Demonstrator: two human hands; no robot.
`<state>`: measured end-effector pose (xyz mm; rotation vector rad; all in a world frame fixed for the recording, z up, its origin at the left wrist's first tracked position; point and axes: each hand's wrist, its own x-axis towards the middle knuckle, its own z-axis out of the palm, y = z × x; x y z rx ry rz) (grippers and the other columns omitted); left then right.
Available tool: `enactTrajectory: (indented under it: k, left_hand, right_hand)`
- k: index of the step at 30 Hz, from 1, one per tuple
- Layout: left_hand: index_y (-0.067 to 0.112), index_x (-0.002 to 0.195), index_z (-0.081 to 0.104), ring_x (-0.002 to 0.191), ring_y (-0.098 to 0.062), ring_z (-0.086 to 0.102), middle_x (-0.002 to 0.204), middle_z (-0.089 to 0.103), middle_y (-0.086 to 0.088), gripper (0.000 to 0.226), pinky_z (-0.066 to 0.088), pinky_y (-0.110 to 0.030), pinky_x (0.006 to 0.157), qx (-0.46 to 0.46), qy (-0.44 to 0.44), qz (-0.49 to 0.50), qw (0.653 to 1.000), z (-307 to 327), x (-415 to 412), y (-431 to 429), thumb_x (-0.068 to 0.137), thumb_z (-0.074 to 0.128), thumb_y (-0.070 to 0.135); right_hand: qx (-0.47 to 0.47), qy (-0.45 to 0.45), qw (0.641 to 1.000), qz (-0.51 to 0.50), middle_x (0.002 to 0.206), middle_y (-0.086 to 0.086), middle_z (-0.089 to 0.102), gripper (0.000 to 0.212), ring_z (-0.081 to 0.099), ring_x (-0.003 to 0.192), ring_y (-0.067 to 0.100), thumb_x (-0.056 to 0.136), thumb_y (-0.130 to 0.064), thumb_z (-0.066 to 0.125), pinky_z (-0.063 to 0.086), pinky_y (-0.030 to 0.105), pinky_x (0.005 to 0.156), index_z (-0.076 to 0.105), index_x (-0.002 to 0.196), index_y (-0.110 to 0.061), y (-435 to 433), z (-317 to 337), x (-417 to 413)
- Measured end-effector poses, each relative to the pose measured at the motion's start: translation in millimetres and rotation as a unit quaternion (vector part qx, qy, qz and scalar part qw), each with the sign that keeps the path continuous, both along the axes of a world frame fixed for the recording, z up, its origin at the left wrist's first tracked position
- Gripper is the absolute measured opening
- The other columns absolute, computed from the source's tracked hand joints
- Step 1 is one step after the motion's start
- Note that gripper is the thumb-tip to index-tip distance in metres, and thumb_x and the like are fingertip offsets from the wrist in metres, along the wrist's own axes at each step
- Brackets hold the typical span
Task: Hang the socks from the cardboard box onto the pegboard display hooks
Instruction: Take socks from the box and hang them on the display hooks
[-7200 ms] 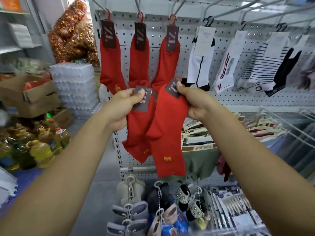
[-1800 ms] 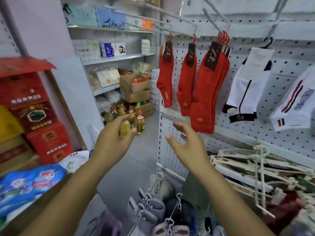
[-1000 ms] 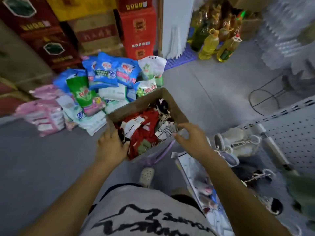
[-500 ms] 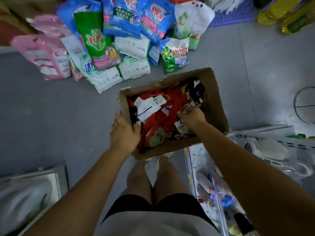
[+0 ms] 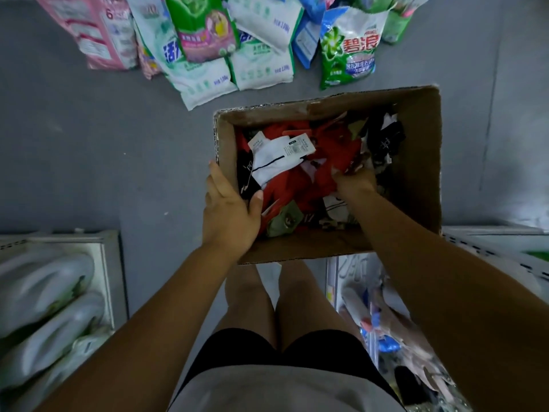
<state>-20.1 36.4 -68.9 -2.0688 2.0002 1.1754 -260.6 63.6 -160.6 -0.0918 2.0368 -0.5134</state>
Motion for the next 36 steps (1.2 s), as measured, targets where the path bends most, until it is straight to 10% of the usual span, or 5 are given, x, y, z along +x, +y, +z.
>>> enactTrajectory:
  k: [8, 13, 19, 29, 36]
  left_hand:
    - [0.004, 0.146, 0.042, 0.139, -0.029, 0.035, 0.150, 0.037, -0.016, 0.059, 0.034, -0.035, 0.113, -0.114, 0.028, 0.033, 0.992, 54, -16, 9, 0.100, 0.059, 0.037]
    - [0.039, 0.083, 0.067, 0.084, 0.008, 0.063, 0.082, 0.069, 0.023, 0.038, 0.044, -0.022, 0.078, 0.178, 0.177, 0.099, 0.963, 101, -52, 2, 0.096, 0.046, 0.068]
    - [0.019, 0.091, 0.070, 0.052, -0.008, 0.067, 0.065, 0.072, 0.004, 0.048, 0.051, -0.019, 0.049, 0.351, 0.309, 0.272, 0.841, 131, -85, -2, 0.091, 0.059, 0.065]
    - [0.009, 0.117, 0.064, 0.072, -0.012, 0.076, 0.086, 0.079, -0.004, 0.018, 0.061, -0.029, 0.060, 0.331, 0.485, 0.272, 0.762, 177, -69, 3, 0.105, 0.053, 0.016]
    - [0.015, 0.140, 0.055, 0.104, -0.022, 0.069, 0.128, 0.070, -0.011, 0.036, 0.061, -0.042, 0.086, 0.285, 0.478, 0.036, 0.830, 224, -65, 17, 0.105, 0.052, 0.023]
  right_hand:
    - [-0.153, -0.080, 0.984, 0.027, 0.117, 0.005, 0.072, 0.028, 0.069, 0.110, 0.027, 0.096, -0.023, 0.067, 0.059, 0.042, 0.091, 0.063, 0.122, -0.016, 54, 114, -1]
    - [-0.234, -0.094, 0.963, 0.098, 0.103, -0.010, 0.077, 0.023, 0.074, 0.094, 0.008, 0.096, -0.029, 0.067, 0.060, 0.022, 0.077, 0.062, 0.118, -0.030, 76, 186, 2]
    - [-0.282, -0.055, 0.946, 0.153, 0.103, -0.008, 0.077, 0.019, 0.074, 0.096, 0.008, 0.096, -0.024, 0.067, 0.060, 0.024, 0.083, 0.064, 0.110, -0.035, 101, 246, 24]
    - [-0.311, 0.029, 0.950, -0.005, 0.085, -0.027, 0.075, 0.027, 0.072, 0.085, -0.005, 0.093, -0.015, 0.070, 0.057, 0.013, 0.074, 0.063, 0.108, -0.037, 173, 291, 67]
    - [-0.339, 0.128, 0.913, -0.186, 0.085, -0.002, 0.079, 0.012, 0.076, 0.083, 0.011, 0.093, -0.015, 0.069, 0.059, 0.024, 0.073, 0.064, 0.103, -0.012, 231, 323, 95]
